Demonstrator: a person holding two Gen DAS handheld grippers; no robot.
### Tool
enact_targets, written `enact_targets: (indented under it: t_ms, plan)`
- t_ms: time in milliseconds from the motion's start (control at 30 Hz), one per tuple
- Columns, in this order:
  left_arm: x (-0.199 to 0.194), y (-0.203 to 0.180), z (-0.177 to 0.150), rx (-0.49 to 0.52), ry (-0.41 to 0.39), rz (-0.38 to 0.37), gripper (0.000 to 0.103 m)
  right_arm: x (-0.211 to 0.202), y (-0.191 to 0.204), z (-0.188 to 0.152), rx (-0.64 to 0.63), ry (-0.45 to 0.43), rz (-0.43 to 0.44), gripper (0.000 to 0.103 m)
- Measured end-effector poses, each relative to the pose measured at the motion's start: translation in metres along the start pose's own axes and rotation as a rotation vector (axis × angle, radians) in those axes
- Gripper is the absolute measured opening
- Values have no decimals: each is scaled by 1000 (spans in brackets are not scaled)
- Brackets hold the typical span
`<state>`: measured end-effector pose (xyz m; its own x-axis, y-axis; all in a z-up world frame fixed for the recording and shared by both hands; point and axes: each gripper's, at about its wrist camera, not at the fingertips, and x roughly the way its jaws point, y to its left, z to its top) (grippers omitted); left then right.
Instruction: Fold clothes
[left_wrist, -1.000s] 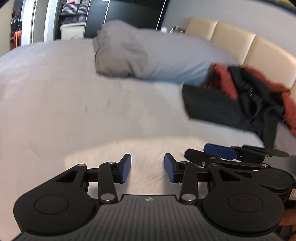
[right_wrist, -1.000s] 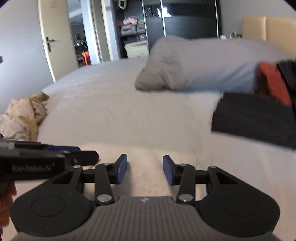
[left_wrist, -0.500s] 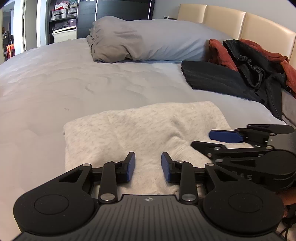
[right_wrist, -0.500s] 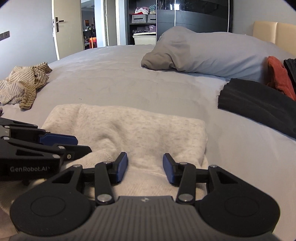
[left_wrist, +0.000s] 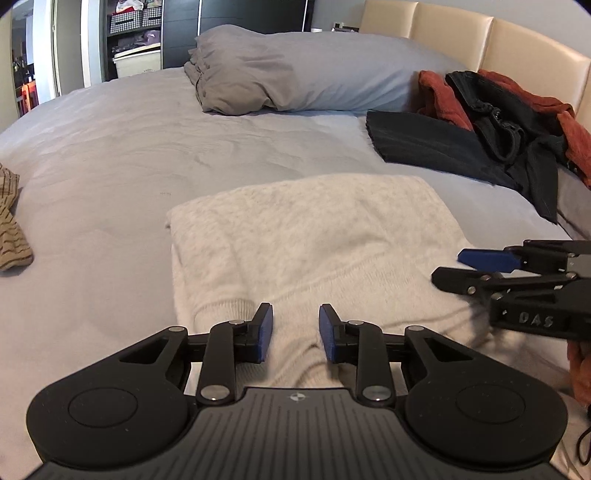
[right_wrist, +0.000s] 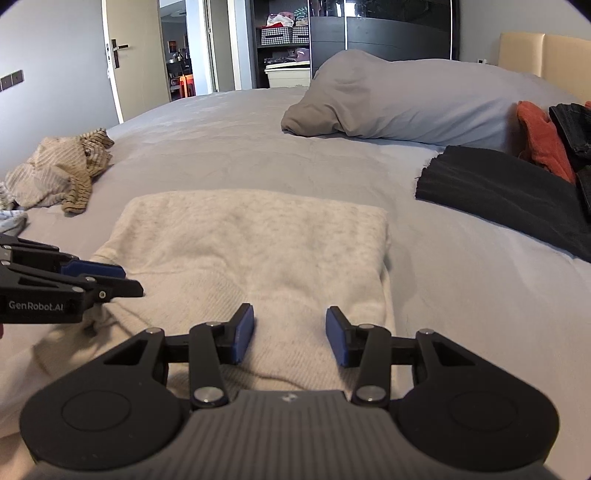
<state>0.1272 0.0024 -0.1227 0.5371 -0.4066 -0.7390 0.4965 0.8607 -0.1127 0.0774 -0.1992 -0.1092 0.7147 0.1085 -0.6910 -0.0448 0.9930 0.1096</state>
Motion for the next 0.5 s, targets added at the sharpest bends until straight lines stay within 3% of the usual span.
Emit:
enact_targets:
  t_ms: [167, 267, 400, 467, 500]
  plan:
    - [-25, 10, -10, -82, -15, -43, 26, -29, -5, -9, 21, 2, 19, 48]
    - [-44, 4, -16, -43, -25, -23, 29, -47, -3, -17, -9, 30, 8, 59]
    - [-73, -4, -29, 41, -30, 18, 32, -77, 3, -29, -56, 33, 42, 60]
    - [-88, -11, -38, 86, -44, 13, 47, -94, 9, -35, -89, 22, 77, 61]
    - [-96, -15, -42, 108, -53, 8, 47, -103, 12, -38, -112, 17, 95, 62]
